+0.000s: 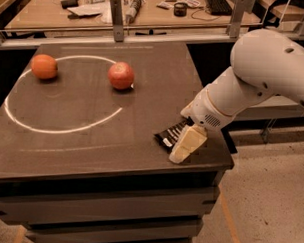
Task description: Move rxbar chocolate near apple
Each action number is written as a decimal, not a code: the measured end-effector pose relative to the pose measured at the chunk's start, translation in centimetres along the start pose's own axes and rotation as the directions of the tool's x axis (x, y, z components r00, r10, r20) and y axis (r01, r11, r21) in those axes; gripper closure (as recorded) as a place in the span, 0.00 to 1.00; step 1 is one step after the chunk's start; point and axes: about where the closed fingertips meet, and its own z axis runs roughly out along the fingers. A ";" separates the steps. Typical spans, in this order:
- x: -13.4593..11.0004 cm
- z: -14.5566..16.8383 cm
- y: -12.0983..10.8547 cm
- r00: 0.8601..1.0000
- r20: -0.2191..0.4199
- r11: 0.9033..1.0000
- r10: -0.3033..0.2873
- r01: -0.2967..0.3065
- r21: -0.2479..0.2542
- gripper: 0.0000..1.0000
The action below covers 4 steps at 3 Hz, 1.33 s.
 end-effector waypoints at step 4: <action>-0.2 -1.4 -0.2 0.999 0.027 1.000 0.019 -0.019 0.009 1.00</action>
Offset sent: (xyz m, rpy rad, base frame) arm -0.0006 -0.0061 -0.0019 0.0233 -0.0073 -0.0375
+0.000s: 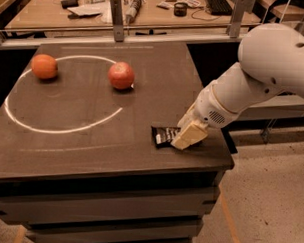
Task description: Move rxbar chocolate near apple
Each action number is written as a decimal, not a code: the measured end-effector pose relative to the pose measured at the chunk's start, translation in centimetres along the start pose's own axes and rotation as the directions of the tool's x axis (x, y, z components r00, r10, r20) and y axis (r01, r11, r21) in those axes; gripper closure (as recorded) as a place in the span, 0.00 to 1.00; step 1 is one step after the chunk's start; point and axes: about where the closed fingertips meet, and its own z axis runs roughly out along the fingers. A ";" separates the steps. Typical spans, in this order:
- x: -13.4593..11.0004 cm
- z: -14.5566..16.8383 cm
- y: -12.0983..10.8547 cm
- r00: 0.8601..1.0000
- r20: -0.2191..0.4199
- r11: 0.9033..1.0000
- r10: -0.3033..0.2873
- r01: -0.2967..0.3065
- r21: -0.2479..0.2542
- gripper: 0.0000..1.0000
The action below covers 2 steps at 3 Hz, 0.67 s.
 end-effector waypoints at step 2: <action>-1.4 -4.0 -4.3 0.999 0.030 0.995 -0.015 0.013 0.097 1.00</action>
Offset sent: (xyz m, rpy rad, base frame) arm 0.0704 -0.0317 0.0832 -0.0052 -0.1795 -0.0563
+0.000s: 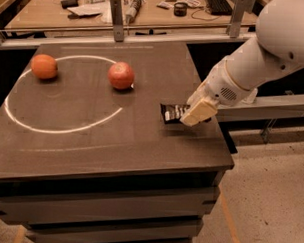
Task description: Move rxbar chocolate near apple
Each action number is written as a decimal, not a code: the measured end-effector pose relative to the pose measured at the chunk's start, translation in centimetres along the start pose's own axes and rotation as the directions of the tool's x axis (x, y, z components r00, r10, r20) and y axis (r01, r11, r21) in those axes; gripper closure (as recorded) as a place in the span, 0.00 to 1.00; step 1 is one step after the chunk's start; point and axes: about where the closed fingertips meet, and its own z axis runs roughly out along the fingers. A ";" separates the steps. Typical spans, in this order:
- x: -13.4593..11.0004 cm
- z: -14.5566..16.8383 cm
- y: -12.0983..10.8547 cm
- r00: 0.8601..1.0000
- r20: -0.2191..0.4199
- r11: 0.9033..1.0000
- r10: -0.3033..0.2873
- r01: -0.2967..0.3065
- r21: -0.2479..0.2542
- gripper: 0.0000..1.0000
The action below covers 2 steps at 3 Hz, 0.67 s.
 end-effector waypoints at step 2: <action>-4.7 -0.1 -6.6 0.997 0.052 0.997 -0.050 0.047 0.064 1.00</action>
Offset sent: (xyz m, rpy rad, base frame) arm 0.0668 0.0077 0.0458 0.0052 -0.0951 0.0037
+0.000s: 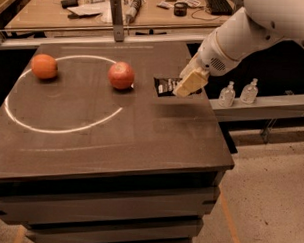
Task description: Move rxbar chocolate near apple
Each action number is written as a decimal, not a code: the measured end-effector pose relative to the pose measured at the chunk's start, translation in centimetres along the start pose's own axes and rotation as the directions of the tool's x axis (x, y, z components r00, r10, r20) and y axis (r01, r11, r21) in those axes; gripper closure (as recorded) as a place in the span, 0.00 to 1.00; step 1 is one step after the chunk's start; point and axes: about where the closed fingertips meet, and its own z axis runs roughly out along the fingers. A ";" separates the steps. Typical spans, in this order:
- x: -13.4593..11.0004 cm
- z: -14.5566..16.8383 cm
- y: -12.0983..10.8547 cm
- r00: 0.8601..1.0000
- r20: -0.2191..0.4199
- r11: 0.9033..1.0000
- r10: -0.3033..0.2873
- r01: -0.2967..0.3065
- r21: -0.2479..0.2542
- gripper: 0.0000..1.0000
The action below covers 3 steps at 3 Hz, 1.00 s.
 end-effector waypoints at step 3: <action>-2.8 8.1 -3.7 0.992 0.110 0.998 0.066 -0.063 -0.032 1.00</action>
Offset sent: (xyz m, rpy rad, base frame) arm 0.0694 0.0357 -0.0327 0.1245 -0.0088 -0.0360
